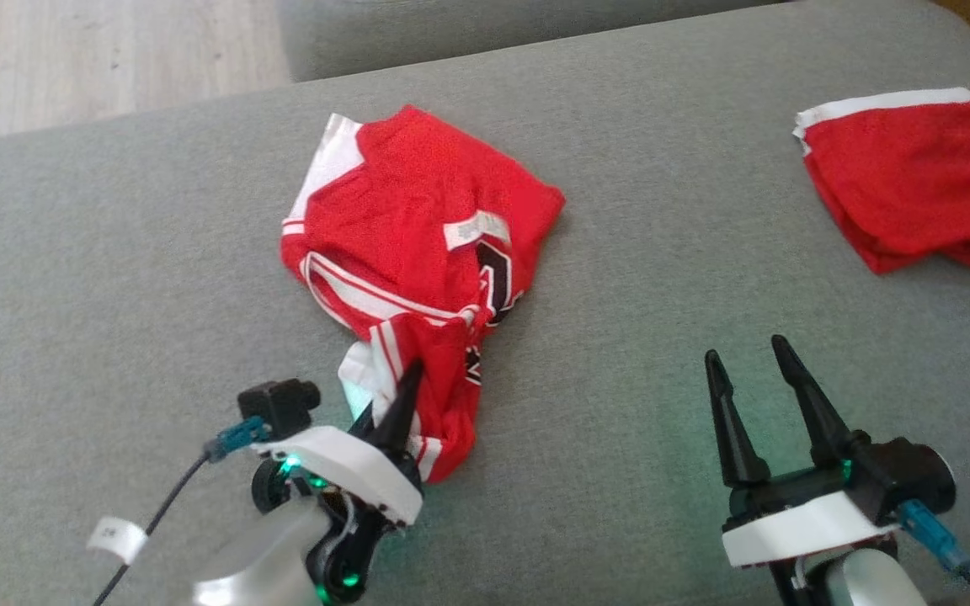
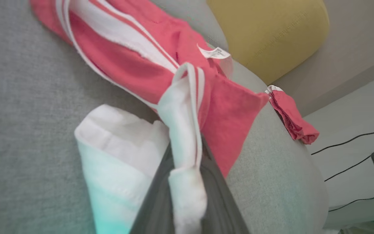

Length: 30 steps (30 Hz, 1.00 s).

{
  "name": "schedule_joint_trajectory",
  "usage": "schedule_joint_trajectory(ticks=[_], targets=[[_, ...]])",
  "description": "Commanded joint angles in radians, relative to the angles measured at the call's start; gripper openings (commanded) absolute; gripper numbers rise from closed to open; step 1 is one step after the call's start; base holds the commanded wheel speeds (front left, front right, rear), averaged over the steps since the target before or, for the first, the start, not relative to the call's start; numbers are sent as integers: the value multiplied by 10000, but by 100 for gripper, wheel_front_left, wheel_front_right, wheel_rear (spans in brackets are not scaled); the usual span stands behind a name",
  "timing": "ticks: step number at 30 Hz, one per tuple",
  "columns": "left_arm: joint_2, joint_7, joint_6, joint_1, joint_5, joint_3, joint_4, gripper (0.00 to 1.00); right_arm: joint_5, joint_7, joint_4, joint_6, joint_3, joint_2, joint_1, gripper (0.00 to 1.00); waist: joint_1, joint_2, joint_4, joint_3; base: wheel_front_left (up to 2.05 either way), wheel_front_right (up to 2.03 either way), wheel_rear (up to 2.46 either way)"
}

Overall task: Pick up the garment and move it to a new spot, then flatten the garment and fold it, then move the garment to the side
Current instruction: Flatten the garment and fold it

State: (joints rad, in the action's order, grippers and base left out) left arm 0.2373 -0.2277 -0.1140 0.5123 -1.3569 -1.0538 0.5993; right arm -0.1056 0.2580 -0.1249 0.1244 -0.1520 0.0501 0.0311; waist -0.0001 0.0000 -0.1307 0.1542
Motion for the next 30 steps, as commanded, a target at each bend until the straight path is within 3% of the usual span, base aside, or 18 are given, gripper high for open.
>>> schedule_joint_trajectory(ticks=[1,2,6,8,10,16,20,25,28,30], targets=[[-4,-238,68,461,477,272,-180,84,53,38,329,63,-134,204,-162,100,1,0,220,3,0,0,0],[-19,-287,189,342,757,309,-194,100,58,38,339,63,-87,224,-126,100,1,0,296,-6,0,0,0],[93,-331,707,107,1980,499,-630,100,76,38,340,63,-27,257,-27,100,1,0,495,-67,0,0,0],[306,-335,1158,-125,3005,650,-1249,100,75,38,323,63,-58,249,17,100,1,0,581,-124,0,0,0],[774,-337,1983,-435,4406,728,-2261,100,58,38,283,63,-137,230,80,100,1,0,686,-231,0,0,0],[1615,154,3069,17,6300,81,-3768,100,30,38,201,63,-266,197,147,100,1,0,775,-388,0,0,0],[1721,1092,3431,804,7098,-392,-3830,100,19,38,162,63,-336,207,106,100,1,0,741,-397,0,0,0],[1718,1453,3684,1554,7932,-751,-3306,100,-7,38,185,63,-525,268,29,100,1,0,526,-370,0,0,0],[1777,1807,3652,1646,7960,-881,-2914,100,-29,38,249,63,-562,301,113,100,1,0,423,-397,0,0,0],[1798,2172,3389,1492,7552,-884,-2834,100,-22,38,241,63,-582,316,180,100,1,0,346,-428,0,0,0]])
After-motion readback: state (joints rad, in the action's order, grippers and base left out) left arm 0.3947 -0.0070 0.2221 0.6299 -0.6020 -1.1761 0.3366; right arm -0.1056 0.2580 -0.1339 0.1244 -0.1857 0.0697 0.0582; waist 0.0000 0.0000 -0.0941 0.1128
